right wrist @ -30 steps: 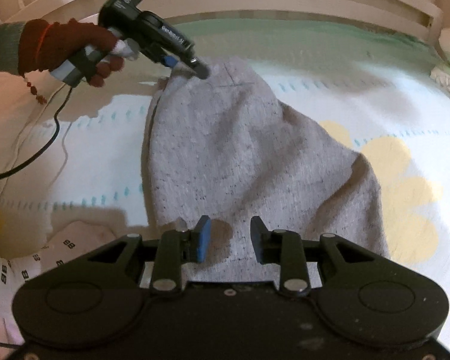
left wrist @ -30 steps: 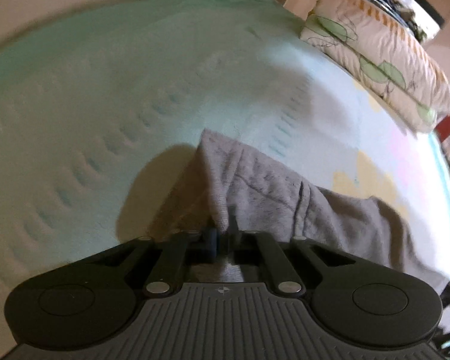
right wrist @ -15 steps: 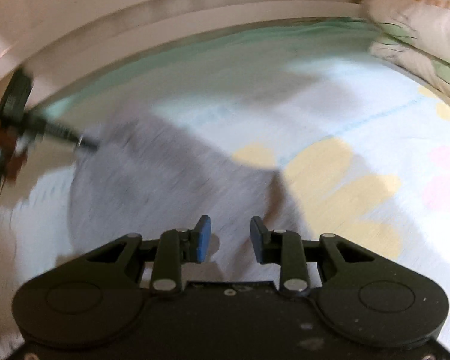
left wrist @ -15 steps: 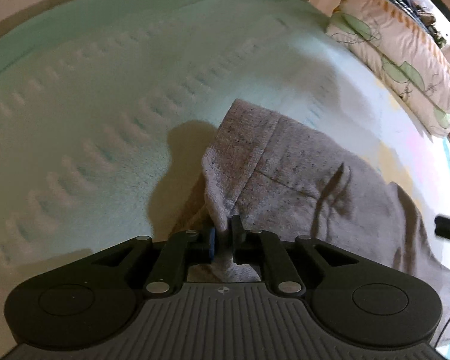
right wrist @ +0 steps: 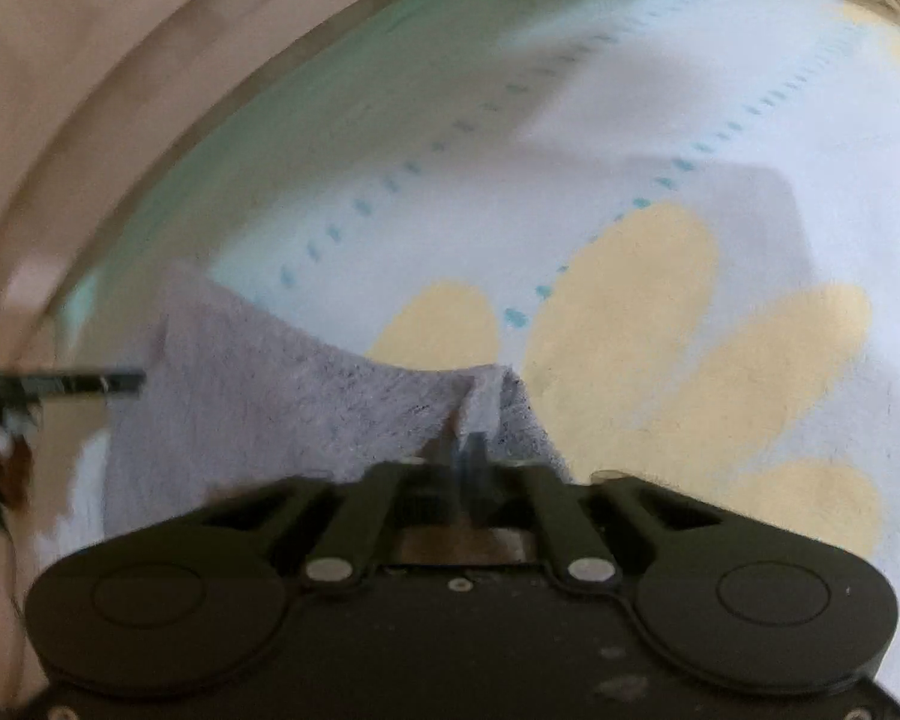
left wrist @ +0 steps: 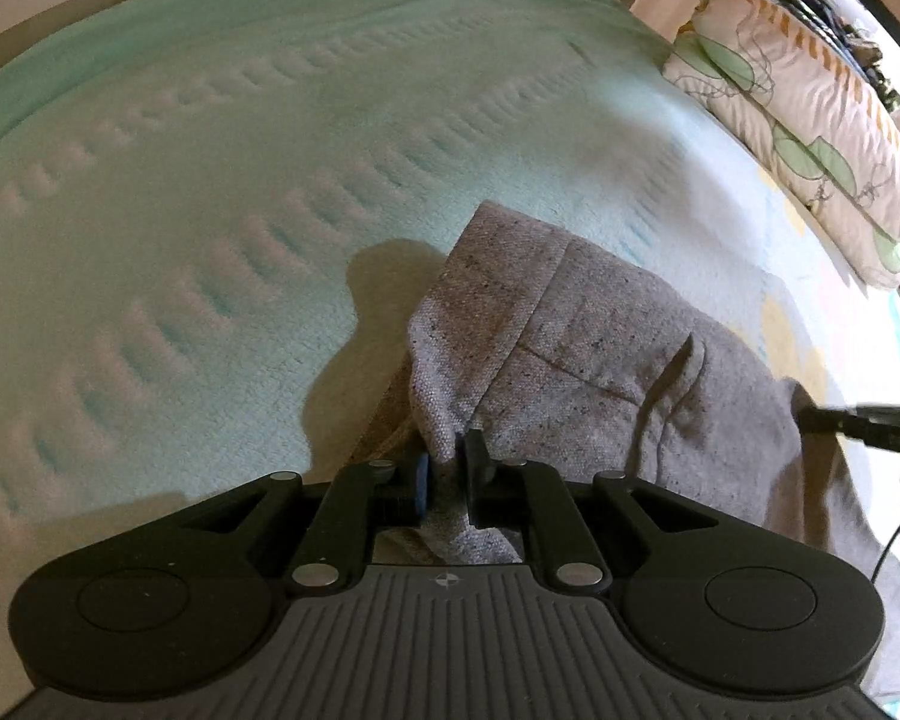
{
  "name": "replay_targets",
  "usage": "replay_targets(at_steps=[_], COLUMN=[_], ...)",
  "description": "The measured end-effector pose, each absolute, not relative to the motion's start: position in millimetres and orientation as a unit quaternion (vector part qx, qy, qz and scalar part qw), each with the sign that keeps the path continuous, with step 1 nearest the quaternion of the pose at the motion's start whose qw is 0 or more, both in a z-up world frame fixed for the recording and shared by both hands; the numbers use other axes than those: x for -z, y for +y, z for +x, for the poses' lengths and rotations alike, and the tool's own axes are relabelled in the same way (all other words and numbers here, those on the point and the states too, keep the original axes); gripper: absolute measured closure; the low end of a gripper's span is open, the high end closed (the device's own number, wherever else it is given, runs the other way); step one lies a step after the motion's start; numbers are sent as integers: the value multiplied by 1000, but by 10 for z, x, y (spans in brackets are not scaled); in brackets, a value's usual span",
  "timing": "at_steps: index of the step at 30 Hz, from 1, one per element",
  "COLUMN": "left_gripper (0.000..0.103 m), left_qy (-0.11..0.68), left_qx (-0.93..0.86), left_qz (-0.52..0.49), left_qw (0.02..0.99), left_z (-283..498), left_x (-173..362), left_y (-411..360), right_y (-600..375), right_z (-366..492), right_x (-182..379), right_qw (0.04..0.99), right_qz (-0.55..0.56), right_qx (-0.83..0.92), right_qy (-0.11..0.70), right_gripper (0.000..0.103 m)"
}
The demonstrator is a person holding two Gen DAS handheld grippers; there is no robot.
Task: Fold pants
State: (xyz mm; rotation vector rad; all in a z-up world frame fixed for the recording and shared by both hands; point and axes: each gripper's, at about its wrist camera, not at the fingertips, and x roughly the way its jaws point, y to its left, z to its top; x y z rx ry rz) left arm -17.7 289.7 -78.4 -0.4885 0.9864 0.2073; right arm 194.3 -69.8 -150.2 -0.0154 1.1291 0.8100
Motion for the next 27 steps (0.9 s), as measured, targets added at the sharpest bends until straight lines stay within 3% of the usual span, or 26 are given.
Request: replay_targets(at_steps=[7, 9, 11, 20, 27], left_gripper=[88, 71, 45, 43, 42], left_qy=[463, 459, 452, 388, 411], left_qx=[-100, -104, -112, -14, 143], left_qz=[-208, -173, -139, -82, -81], left_qw=[856, 865, 874, 918, 897], left_z=[-178, -197, -223, -28, 344], left_x=[754, 665, 551, -9, 245], left_y=[2837, 2787, 2740, 2032, 926], right_y=[-506, -506, -619, -1608, -2748], right_z=[2074, 2027, 1981, 1182, 204], right_x=[1653, 1571, 1396, 636, 660], right_qw=[796, 804, 813, 812, 858], right_qz=[-49, -56, -39, -72, 37], right_qx=[-336, -335, -337, -339, -184], right_qy=[501, 488, 472, 469, 477], right_gripper=[100, 80, 76, 76, 75])
